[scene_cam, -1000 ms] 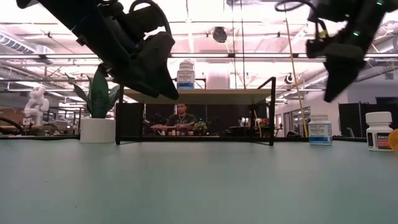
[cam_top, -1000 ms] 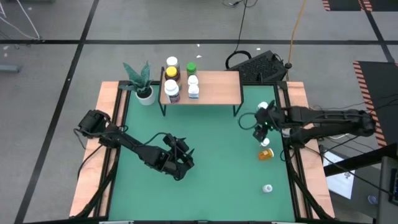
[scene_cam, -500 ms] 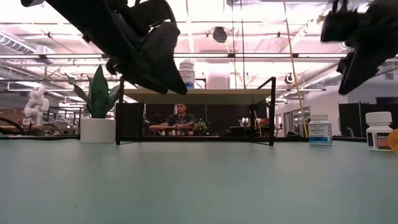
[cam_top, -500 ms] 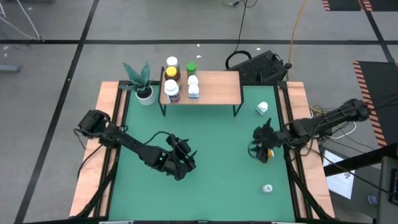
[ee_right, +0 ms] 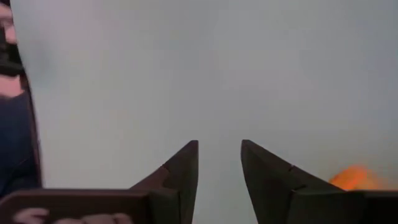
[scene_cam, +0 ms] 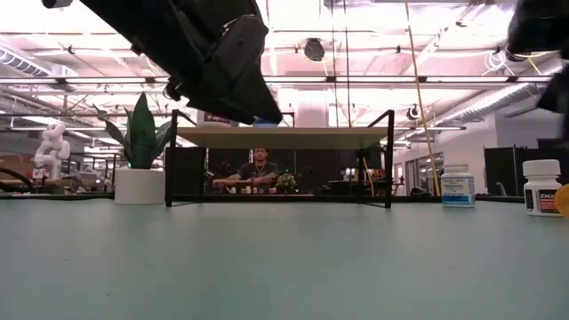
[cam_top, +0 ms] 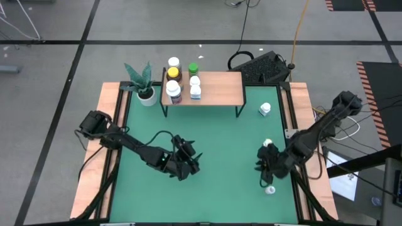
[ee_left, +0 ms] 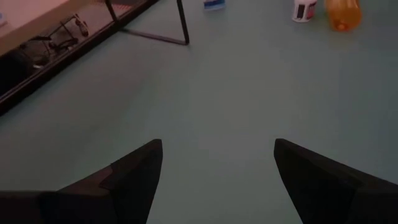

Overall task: Pick and place medicine bottles onto shelf by color
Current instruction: Put the black white pill bottle on the shelf

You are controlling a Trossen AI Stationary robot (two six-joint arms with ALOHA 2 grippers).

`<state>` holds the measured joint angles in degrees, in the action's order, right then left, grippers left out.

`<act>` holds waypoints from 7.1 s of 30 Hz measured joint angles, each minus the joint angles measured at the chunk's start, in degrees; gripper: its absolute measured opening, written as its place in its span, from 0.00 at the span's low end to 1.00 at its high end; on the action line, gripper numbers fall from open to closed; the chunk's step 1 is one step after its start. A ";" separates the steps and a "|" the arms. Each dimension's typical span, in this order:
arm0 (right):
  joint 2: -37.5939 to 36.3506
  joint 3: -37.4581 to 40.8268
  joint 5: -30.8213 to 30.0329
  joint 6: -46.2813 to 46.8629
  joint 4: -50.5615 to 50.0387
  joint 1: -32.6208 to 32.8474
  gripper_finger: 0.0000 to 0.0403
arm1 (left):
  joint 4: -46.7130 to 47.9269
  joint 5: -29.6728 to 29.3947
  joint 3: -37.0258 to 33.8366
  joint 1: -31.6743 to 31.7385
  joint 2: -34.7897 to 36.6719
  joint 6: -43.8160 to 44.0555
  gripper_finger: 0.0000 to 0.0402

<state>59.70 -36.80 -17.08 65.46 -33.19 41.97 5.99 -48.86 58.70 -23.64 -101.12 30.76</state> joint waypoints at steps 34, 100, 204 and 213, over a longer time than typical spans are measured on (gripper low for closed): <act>7.01 -9.70 0.94 -15.60 -27.83 -9.11 0.24 | -3.96 8.13 -0.02 4.70 0.00 -4.87 0.78; 12.00 -28.26 15.55 -49.19 -11.62 -38.75 0.37 | -4.03 8.09 -0.04 4.78 -2.90 -9.98 0.78; 60.97 -86.31 20.19 -94.56 -23.05 -77.52 0.46 | -7.42 20.28 0.00 10.39 -8.52 -8.28 0.78; 59.70 -86.33 20.20 -95.09 -21.91 -77.94 0.51 | -7.46 20.22 0.00 11.11 -8.52 -7.81 0.78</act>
<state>119.39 -123.13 3.11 -29.63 -55.09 -35.97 -1.47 -28.64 58.70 -12.53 -109.65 22.95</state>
